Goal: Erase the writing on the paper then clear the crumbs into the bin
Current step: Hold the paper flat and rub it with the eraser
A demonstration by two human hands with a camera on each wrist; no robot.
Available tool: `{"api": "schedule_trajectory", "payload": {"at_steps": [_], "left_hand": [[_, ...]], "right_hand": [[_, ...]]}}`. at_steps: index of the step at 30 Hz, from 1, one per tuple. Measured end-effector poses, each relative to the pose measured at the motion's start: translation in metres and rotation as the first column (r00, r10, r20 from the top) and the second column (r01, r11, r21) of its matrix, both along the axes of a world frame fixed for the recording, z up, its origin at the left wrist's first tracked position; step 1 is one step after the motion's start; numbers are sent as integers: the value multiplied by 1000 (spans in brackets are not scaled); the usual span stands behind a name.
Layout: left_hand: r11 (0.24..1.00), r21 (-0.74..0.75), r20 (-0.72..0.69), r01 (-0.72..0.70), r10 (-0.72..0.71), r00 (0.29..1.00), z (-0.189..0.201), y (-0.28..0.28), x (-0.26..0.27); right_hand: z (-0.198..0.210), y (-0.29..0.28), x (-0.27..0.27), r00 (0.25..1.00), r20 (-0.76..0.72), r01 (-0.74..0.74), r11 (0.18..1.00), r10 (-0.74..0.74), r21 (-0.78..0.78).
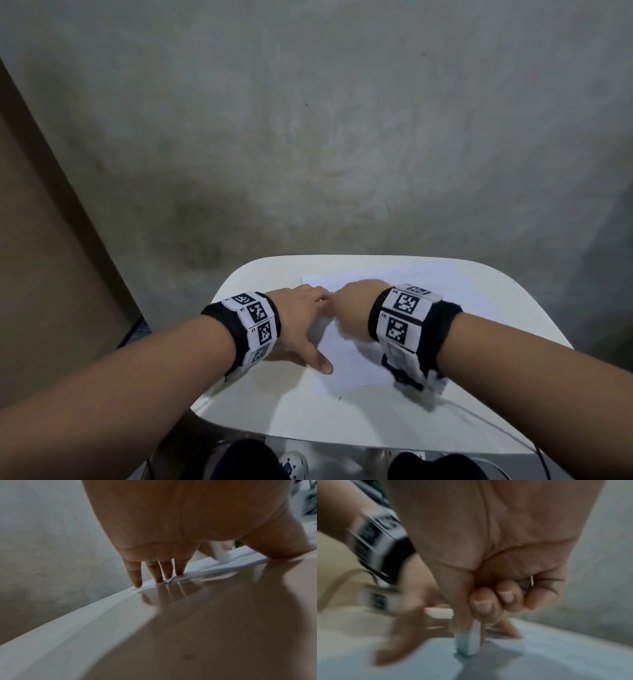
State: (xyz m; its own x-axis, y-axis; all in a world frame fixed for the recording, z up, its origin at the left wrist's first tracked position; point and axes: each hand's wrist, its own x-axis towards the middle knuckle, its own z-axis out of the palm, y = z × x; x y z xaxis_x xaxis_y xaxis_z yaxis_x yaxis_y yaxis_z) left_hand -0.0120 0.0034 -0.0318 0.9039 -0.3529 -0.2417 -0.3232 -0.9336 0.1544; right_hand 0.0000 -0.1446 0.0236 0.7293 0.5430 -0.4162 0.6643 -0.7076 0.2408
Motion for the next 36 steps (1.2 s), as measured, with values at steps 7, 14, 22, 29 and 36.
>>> {"api": "schedule_trajectory", "payload": {"at_steps": [7,14,22,29,36], "left_hand": [[999,40,3,-12,11,1000,0,1,1],[999,33,-18,9,-8,1000,6,-2,-1],[1000,1,-16,25,-25,1000,8,-3,-4],[998,23,5,60,-60,998,9,-4,-7],[992,88,7,89,-90,996,6,-1,-8]], "right_hand": [[0,3,2,998,49,30,1000,-31,8],[2,0,4,995,87,42,999,-45,30],[4,0,2,996,68,58,998,-59,25],[5,-3,2,996,43,81,996,-83,34],[9,-14,-7,988,-148,88,941,-40,328]]}}
